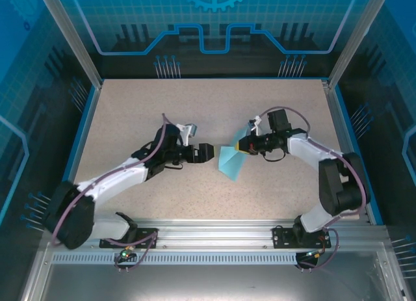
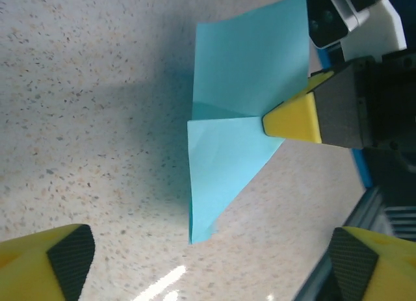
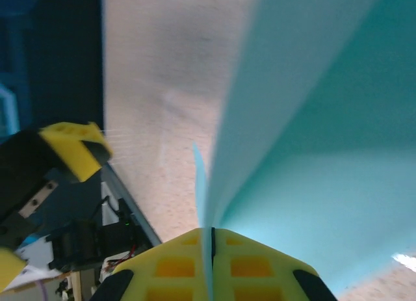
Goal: Fold a paper plane with a square sheet of paper (fold left side to right side)
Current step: Turn over the paper at the center of the table.
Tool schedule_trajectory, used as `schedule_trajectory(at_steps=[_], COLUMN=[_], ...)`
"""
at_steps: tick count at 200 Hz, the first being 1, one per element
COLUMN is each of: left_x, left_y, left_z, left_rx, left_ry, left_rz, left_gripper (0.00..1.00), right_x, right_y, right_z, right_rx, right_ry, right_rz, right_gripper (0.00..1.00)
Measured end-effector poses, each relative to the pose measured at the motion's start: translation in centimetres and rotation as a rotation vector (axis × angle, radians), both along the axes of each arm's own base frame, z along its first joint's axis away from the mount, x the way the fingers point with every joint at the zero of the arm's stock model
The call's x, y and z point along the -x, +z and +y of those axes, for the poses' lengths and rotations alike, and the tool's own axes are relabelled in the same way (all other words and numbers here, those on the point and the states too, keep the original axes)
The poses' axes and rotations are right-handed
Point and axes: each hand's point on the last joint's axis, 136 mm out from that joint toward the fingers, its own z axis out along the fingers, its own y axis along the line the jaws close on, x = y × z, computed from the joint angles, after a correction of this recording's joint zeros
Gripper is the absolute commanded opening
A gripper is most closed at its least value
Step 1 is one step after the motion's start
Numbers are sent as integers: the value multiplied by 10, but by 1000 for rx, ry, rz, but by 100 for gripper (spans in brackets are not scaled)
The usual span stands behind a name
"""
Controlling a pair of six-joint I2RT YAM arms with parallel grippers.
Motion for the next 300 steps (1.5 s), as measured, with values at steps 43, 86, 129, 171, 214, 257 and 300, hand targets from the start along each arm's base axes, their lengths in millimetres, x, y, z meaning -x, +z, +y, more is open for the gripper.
schedule_trajectory(at_steps=[43, 86, 129, 171, 214, 257, 300], left_x=[13, 27, 41, 54, 66, 72, 59], left_y=[78, 128, 167, 196, 208, 204, 179], left_z=[10, -2, -15, -18, -18, -24, -27], left_rx=[179, 344, 460, 550, 566, 524, 339], left_ry=[51, -43, -162, -239, -277, -304, -205], left_rz=[-142, -223, -290, -357, -400, -405, -384], left_gripper=[99, 98, 89, 55, 18, 3, 0], right_x=[0, 22, 62, 79, 81, 82, 57], right_y=[123, 218, 254, 261, 257, 252, 231], right_z=[6, 16, 44, 52, 52, 51, 29], right_rx=[-173, -303, -375, -400, -394, -368, -177], right_ry=[76, 205, 383, 457, 460, 458, 300], right_rz=[-369, -610, -672, -684, -666, -656, -634], right_gripper=[2, 3, 3, 4, 9, 39, 68])
